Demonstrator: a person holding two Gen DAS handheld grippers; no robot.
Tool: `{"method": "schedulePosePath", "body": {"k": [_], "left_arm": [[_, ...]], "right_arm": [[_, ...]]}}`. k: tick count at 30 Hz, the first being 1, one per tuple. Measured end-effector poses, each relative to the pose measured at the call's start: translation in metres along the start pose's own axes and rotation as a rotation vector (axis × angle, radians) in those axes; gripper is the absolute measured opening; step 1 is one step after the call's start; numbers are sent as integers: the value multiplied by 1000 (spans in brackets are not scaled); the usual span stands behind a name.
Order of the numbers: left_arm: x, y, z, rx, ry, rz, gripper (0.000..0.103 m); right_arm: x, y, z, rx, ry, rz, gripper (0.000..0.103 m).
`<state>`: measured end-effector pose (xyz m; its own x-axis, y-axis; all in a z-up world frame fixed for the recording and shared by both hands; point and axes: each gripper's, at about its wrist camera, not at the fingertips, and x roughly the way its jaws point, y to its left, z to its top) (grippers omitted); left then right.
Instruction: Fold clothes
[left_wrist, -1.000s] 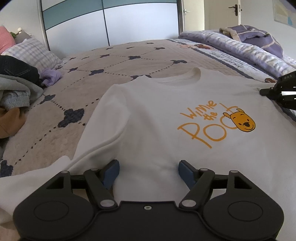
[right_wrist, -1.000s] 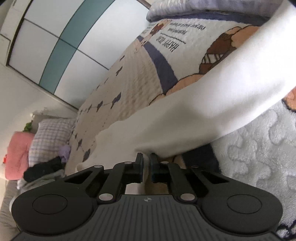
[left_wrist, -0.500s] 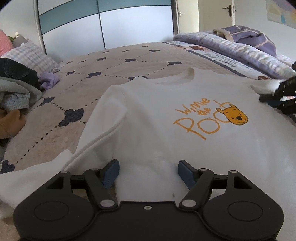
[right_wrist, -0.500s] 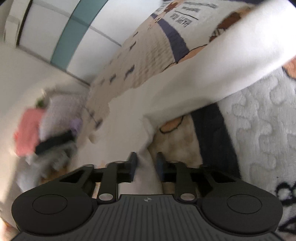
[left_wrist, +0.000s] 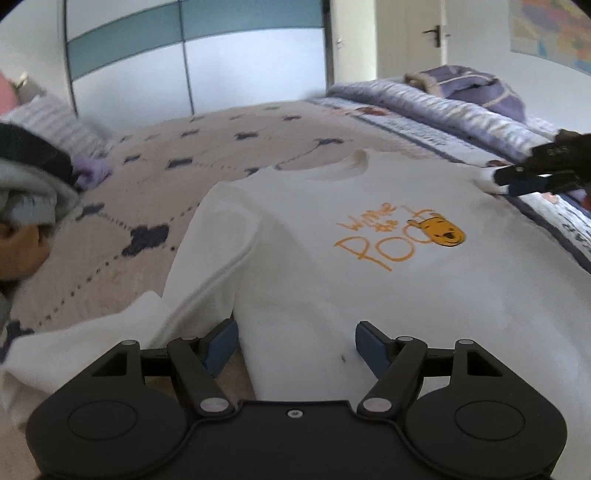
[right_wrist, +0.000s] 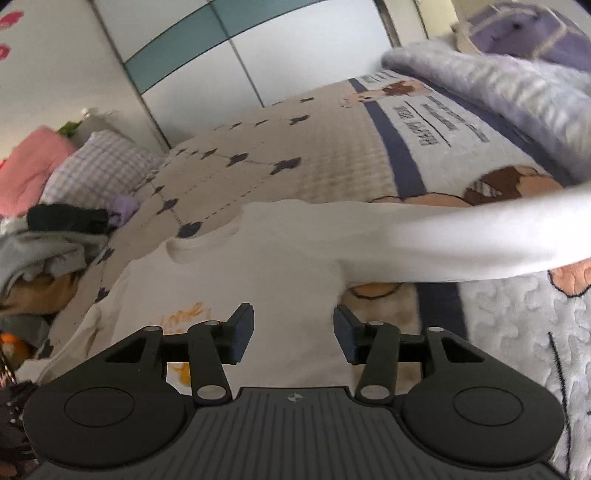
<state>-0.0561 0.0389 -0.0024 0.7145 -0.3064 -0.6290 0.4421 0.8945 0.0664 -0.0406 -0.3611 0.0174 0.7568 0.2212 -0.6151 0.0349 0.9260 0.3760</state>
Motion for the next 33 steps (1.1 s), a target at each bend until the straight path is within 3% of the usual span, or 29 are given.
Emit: {"method": "schedulePosePath", "body": {"k": [4, 9, 13, 19, 28, 30, 32, 33], "left_arm": [[-18, 5, 4, 2, -59, -10, 68], [-36, 17, 12, 24, -123, 56, 68], [-54, 46, 17, -36, -158, 103, 69], [-53, 98, 8, -155, -63, 213, 70], [-30, 142, -14, -391, 81, 171, 68], [-27, 149, -19, -463, 89, 139, 60], [-26, 153, -23, -514, 91, 118, 11], [-26, 153, -24, -522, 90, 116, 10]], "right_arm": [[5, 33, 5, -69, 28, -20, 59], [1, 69, 10, -96, -28, 13, 71], [7, 88, 4, -104, -39, 27, 71], [26, 98, -6, -81, -24, 48, 70], [44, 125, -15, -140, 13, 93, 71], [47, 132, -20, -166, 25, 99, 70], [51, 136, -24, -190, 39, 101, 70], [53, 138, -27, -202, 46, 99, 70]]}}
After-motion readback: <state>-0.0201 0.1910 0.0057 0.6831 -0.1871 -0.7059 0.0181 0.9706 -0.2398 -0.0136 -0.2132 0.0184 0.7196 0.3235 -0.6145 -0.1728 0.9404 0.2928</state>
